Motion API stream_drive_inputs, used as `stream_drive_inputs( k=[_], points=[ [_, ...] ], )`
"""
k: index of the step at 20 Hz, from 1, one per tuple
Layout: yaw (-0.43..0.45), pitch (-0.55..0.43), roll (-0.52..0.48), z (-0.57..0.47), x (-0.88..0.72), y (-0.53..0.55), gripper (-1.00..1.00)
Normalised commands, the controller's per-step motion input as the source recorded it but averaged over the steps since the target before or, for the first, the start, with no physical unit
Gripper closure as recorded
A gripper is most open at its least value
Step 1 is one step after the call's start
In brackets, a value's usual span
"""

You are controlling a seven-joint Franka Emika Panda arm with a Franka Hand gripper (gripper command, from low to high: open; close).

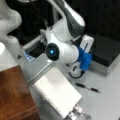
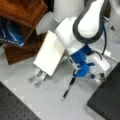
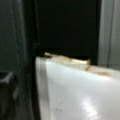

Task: Open the box. Pick up the pen. Place the pen in the box. Pick up the book. Place the book on the shelf.

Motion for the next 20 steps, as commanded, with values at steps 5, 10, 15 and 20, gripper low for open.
stream_drive_inputs(
  k=[5, 10, 15, 20],
  points=[
    [-0.03, -0.027, 0.049, -0.03, 0.18, 0.02, 1.0],
    [-0.064, -0.002, 0.041, -0.03, 0.19, -0.04, 1.0],
    [-0.084, 0.032, 0.01, 0.04, 0.23, -0.04, 1.0],
    [-0.075, 0.08, -0.158, 0.16, 0.28, -0.02, 1.0]
  ],
)
